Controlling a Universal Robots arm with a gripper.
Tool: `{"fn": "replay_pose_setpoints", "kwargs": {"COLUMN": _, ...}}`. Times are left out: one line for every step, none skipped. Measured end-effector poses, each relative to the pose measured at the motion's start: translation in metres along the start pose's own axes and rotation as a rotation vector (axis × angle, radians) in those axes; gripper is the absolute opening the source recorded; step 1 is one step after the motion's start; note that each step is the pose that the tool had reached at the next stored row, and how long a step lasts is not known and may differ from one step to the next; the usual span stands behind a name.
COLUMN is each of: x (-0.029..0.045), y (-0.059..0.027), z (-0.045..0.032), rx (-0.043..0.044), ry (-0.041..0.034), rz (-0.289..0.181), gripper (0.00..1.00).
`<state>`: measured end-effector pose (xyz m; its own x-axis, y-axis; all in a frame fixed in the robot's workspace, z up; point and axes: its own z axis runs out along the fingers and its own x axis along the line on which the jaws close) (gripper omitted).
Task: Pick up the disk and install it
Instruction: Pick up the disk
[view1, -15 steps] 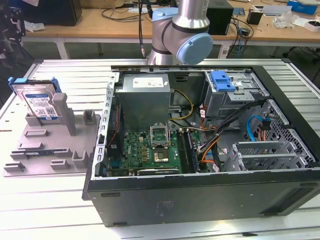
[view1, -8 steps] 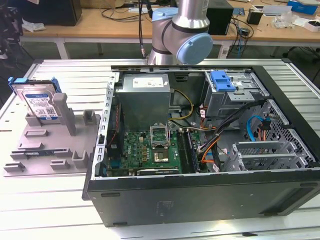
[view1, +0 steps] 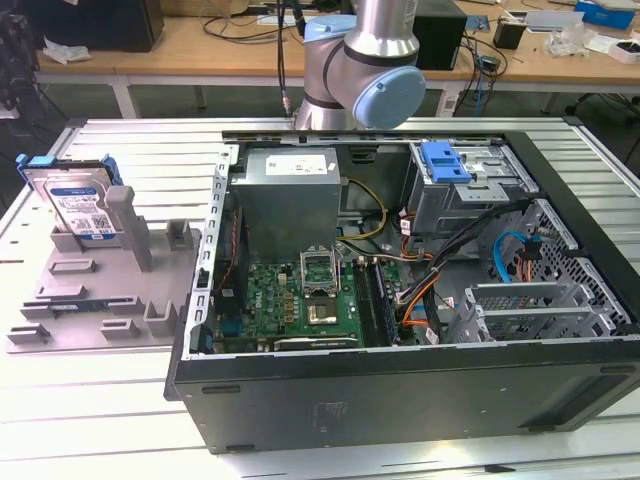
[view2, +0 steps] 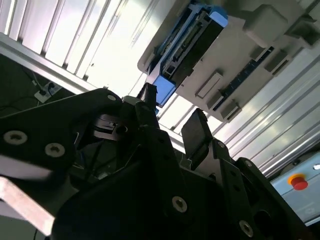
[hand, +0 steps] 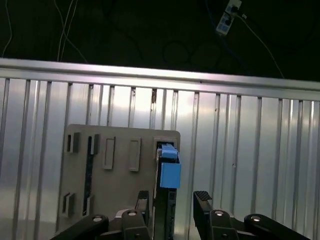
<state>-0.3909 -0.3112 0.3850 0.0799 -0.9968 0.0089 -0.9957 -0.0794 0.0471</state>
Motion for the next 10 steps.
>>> {"fn": "replay_pose_setpoints", "kwargs": {"x": 0.0, "y": 0.0, "z": 0.0, "rx": 0.0001, "ry": 0.0002, "rz": -0.003, "gripper": 0.48}}
{"fn": "replay_pose_setpoints", "kwargs": {"x": 0.0, "y": 0.0, "z": 0.0001, "rx": 0.0002, "ry": 0.0004, "rz": -0.007, "gripper": 0.48}}
{"fn": "replay_pose_setpoints", "kwargs": {"x": 0.0, "y": 0.0, "z": 0.0001, "rx": 0.0002, "ry": 0.0007, "rz": -0.014, "gripper": 0.48}}
{"fn": "replay_pose_setpoints", "kwargs": {"x": 0.0, "y": 0.0, "z": 0.0001, "rx": 0.0003, "ry": 0.0009, "rz": -0.018, "gripper": 0.48}}
{"fn": "replay_pose_setpoints", "kwargs": {"x": 0.0, "y": 0.0, "z": 0.0001, "rx": 0.0003, "ry": 0.001, "rz": -0.019, "gripper": 0.48}}
{"fn": "replay_pose_setpoints", "kwargs": {"x": 0.0, "y": 0.0, "z": 0.0001, "rx": 0.0002, "ry": 0.0017, "rz": -0.018, "gripper": 0.48}}
{"fn": "replay_pose_setpoints", "kwargs": {"x": 0.0, "y": 0.0, "z": 0.0001, "rx": 0.0001, "ry": 0.0022, "rz": -0.015, "gripper": 0.48}}
{"fn": "replay_pose_setpoints", "kwargs": {"x": 0.0, "y": 0.0, "z": 0.0001, "rx": 0.0, "ry": 0.0024, "rz": -0.011, "gripper": 0.48}}
{"fn": "replay_pose_setpoints", "kwargs": {"x": 0.0, "y": -0.0001, "z": 0.0003, "rx": 0.0001, "ry": 0.0024, "rz": -0.009, "gripper": 0.48}}
{"fn": "replay_pose_setpoints", "kwargs": {"x": -0.0001, "y": -0.0002, "z": 0.0009, "rx": 0.0002, "ry": 0.0023, "rz": -0.009, "gripper": 0.48}}
